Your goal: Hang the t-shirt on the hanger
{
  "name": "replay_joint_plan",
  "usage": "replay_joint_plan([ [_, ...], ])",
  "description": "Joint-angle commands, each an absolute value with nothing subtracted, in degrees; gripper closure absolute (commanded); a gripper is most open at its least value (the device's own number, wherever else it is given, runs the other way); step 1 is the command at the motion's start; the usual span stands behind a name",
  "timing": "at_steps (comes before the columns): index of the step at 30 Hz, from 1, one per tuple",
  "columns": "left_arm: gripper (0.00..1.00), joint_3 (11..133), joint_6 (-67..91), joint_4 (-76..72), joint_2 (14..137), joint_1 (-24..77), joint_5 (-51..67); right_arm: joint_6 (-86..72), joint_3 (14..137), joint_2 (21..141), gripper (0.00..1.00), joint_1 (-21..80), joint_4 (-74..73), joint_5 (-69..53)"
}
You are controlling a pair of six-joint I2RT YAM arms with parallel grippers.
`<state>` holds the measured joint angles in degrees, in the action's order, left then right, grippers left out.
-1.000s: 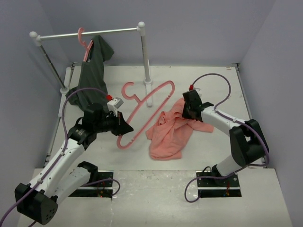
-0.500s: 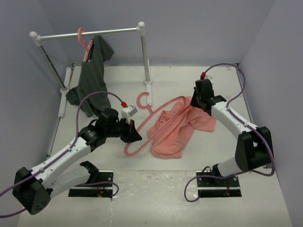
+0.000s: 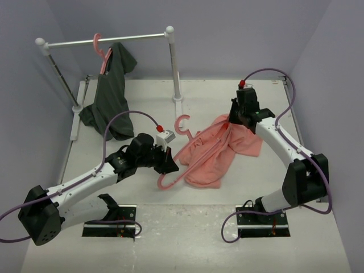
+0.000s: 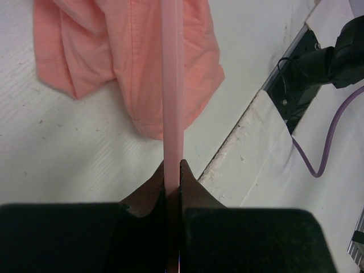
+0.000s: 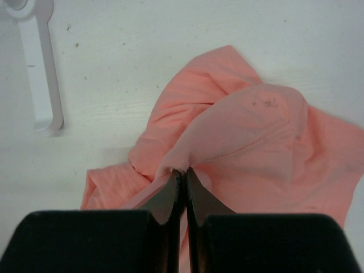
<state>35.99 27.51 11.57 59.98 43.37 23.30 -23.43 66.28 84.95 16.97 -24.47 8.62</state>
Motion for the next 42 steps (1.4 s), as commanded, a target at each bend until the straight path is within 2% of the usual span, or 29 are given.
replay_joint_plan([
  [1, 1.0, 37.2, 27.3, 4.8, 61.3, 44.0, 19.3, -20.3, 70.1, 82.8, 1.0, 18.2, -26.0, 2.1],
  [5, 1.0, 38.3, 25.5, -2.3, 63.3, 44.5, 21.9, -18.5, 72.6, 82.2, 1.0, 22.1, -27.9, -2.9],
  [13, 1.0, 35.4, 20.8, -16.8, 60.3, 45.8, 23.8, -13.0, 86.0, 82.4, 1.0, 31.0, -39.6, -11.7],
  [18, 1.0, 32.7, 19.0, -23.3, 60.4, 45.8, 26.0, -10.6, 88.8, 79.8, 1.0, 33.7, -40.5, -20.9],
  [24, 1.0, 27.3, 19.2, -28.6, 60.6, 45.8, 19.5, -9.8, 89.2, 78.3, 0.96, 33.7, -42.6, -23.6],
  [26, 1.0, 26.7, 20.3, -29.3, 61.4, 45.8, 16.8, -10.8, 87.9, 77.1, 0.92, 33.8, -41.0, -23.4],
  [27, 1.0, 26.5, 20.5, -31.1, 62.2, 45.8, 17.1, -11.1, 87.1, 76.6, 0.86, 33.8, -40.3, -21.2],
  [29, 1.0, 26.3, 22.0, -32.8, 62.9, 45.8, 16.8, -11.6, 86.4, 75.4, 0.85, 33.7, -40.2, -17.2],
  [37, 1.0, 22.6, 23.8, -38.6, 62.8, 45.9, 15.5, -8.6, 83.1, 70.1, 0.44, 32.0, -40.3, -7.6],
  [40, 1.0, 21.0, 24.0, -42.4, 63.4, 45.8, 17.7, -3.6, 80.7, 67.7, 0.36, 31.0, -38.9, -10.1],
  [41, 1.0, 20.4, 24.1, -43.6, 63.6, 45.8, 18.5, -1.6, 79.7, 67.2, 0.36, 30.9, -38.6, -11.2],
  [42, 1.0, 20.2, 23.9, -44.7, 63.7, 45.9, 19.7, 3.5, 78.6, 66.8, 0.4, 30.9, -38.6, -12.6],
])
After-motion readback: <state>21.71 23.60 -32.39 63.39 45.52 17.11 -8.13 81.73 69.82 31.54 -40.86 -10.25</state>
